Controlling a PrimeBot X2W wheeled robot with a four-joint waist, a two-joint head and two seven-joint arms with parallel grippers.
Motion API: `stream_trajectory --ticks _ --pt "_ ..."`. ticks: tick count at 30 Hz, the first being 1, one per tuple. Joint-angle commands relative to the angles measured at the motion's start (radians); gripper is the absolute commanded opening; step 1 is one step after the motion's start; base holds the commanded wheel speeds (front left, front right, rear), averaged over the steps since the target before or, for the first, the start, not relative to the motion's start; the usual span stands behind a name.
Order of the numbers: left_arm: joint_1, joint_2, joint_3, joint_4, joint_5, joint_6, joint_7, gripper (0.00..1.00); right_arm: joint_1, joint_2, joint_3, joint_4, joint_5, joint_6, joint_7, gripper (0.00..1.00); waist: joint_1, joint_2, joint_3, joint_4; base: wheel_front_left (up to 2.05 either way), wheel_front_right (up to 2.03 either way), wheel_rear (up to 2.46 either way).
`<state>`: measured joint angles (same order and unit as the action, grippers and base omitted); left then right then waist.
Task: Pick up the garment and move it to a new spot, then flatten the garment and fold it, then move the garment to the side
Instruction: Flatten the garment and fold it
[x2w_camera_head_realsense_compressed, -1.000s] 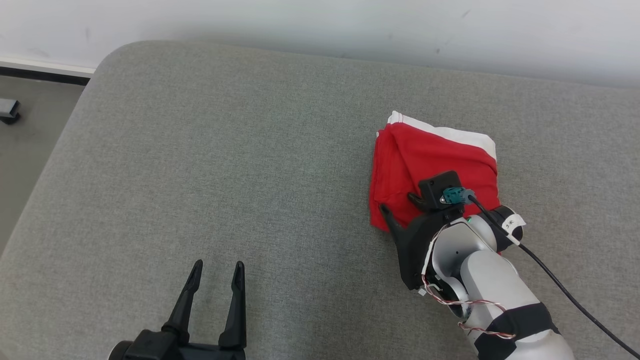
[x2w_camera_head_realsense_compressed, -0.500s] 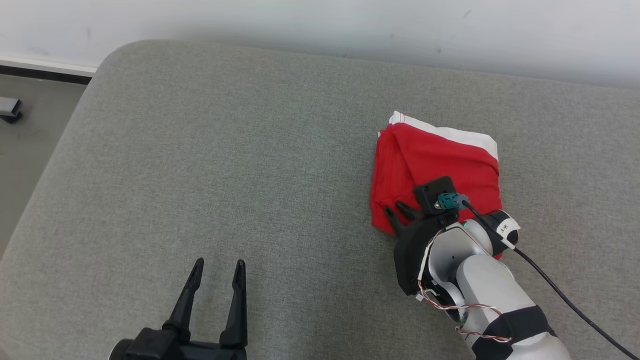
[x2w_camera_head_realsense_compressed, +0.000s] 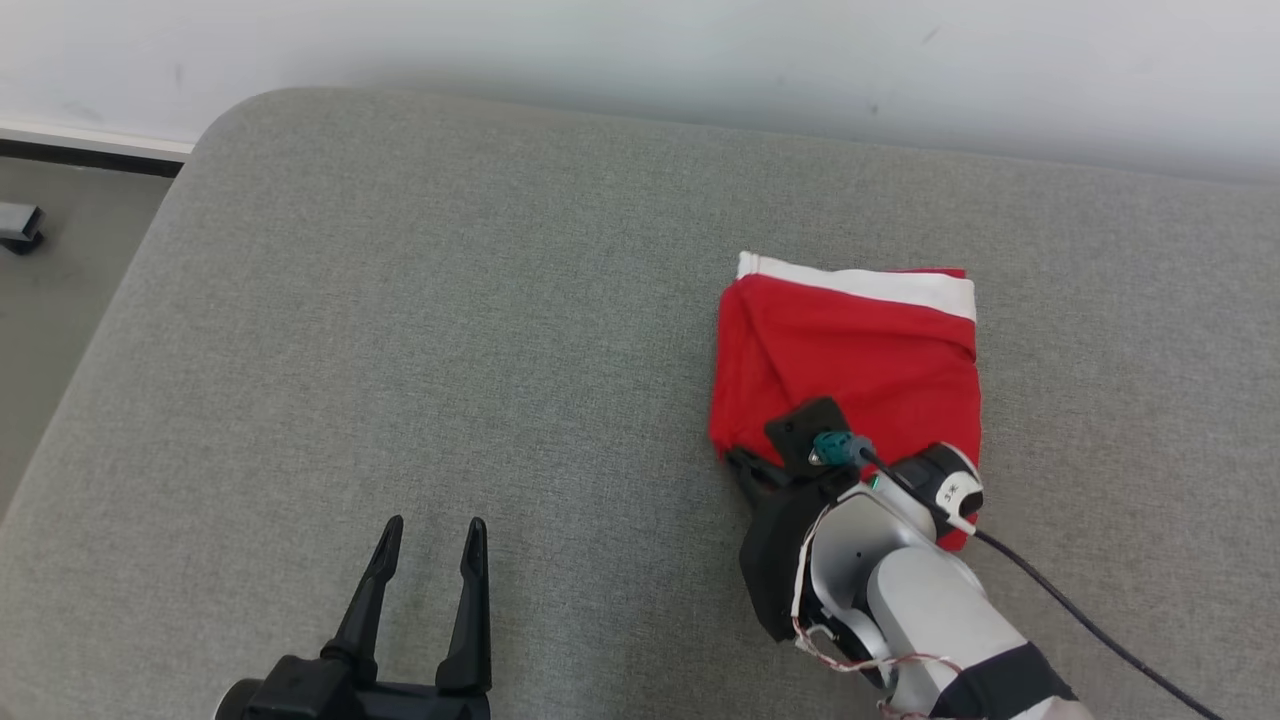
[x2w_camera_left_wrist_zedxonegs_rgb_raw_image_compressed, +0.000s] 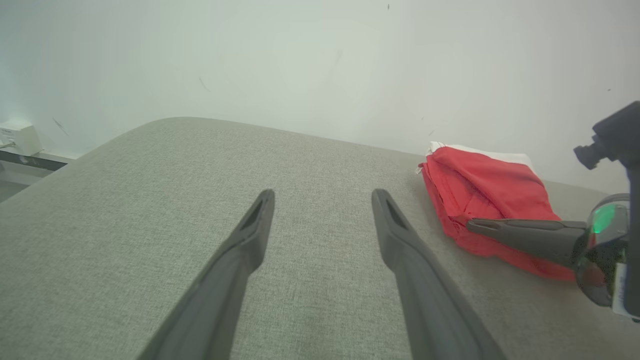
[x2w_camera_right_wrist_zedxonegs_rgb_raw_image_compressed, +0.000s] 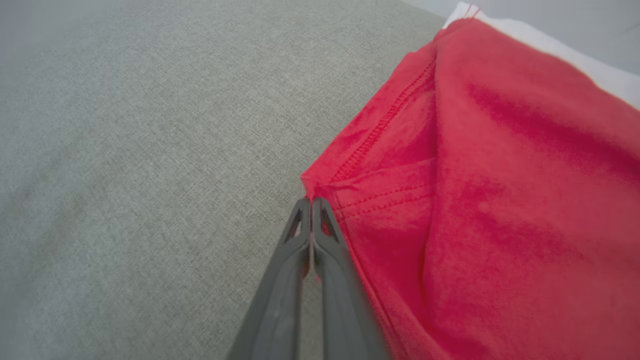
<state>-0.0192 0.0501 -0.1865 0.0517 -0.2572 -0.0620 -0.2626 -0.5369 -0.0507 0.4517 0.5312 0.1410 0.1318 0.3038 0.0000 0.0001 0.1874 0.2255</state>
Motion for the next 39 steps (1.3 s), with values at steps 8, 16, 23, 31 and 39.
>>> stream_trajectory --ticks 8,16,23,31,39 --pt "0.017 0.000 0.002 0.003 -0.007 -0.005 -0.003 1.00 0.051 0.001 0.036 -0.023 0.038 -0.003 0.005 0.22 0.0000 -0.0001 -0.016 -0.008 0.00 0.00 0.00" --pt "0.031 0.000 0.000 0.004 -0.005 -0.005 -0.003 1.00 0.058 0.000 0.012 -0.061 0.109 -0.003 -0.043 1.00 0.0000 -0.0001 -0.039 -0.014 0.00 0.00 0.00" --pt "0.038 0.000 -0.003 0.004 -0.003 -0.006 -0.003 1.00 0.036 0.000 -0.041 -0.031 0.106 -0.003 -0.027 1.00 0.0000 -0.0001 -0.045 -0.012 0.00 0.00 0.00" --pt "0.044 0.000 -0.006 0.013 -0.004 -0.004 -0.003 1.00 0.050 0.000 -0.074 -0.048 0.124 -0.003 -0.053 1.00 0.0000 -0.0001 -0.075 0.001 0.00 0.00 0.00" --pt "0.075 0.000 0.032 0.009 0.001 0.009 -0.003 1.00 0.144 0.000 -0.159 -0.132 0.114 -0.003 -0.191 1.00 0.0000 -0.0001 -0.122 -0.038 0.00 0.00 0.00"
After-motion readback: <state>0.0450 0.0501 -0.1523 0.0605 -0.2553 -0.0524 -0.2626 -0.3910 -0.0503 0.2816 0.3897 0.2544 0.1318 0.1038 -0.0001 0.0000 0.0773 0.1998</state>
